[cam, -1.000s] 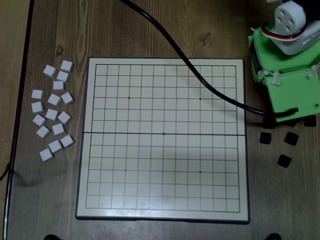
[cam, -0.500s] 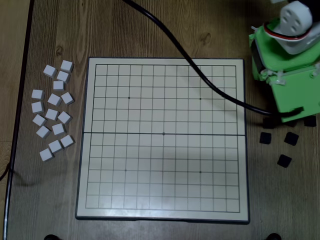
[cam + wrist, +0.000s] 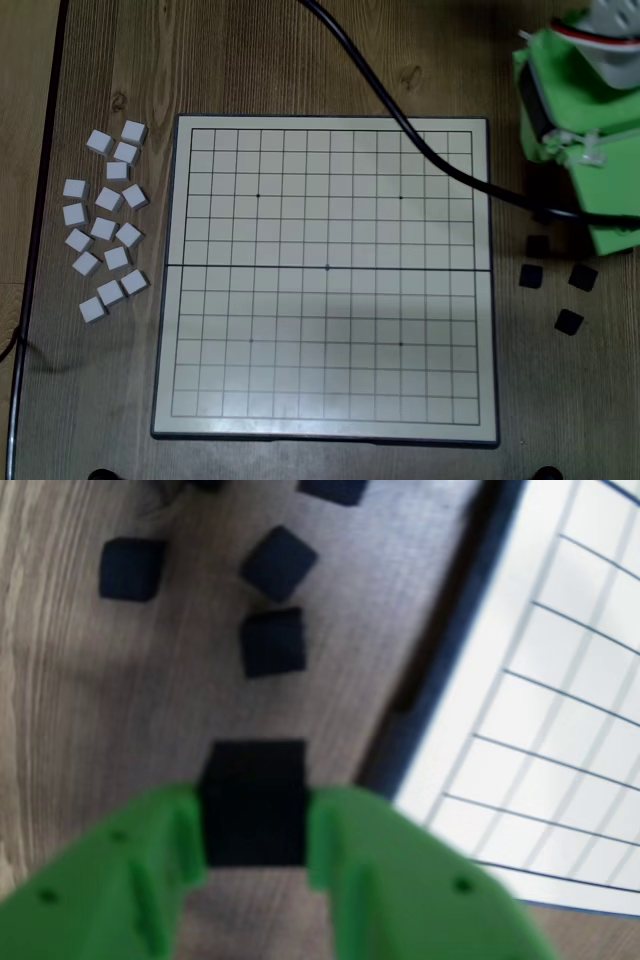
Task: Grasp a Black stone and put it on the board on position (0,0).
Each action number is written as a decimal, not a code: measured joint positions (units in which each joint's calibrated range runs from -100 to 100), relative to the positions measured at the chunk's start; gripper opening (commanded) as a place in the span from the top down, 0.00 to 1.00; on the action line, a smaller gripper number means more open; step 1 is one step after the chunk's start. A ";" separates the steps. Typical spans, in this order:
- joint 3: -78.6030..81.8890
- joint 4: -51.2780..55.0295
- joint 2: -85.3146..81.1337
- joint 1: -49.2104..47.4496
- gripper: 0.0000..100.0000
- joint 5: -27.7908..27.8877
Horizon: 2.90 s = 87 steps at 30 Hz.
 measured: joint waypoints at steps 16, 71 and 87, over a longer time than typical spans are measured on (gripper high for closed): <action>0.00 5.47 -9.32 16.06 0.94 6.20; 1.88 -6.35 -6.58 38.71 0.94 9.57; 2.06 -8.73 1.55 37.52 0.94 9.52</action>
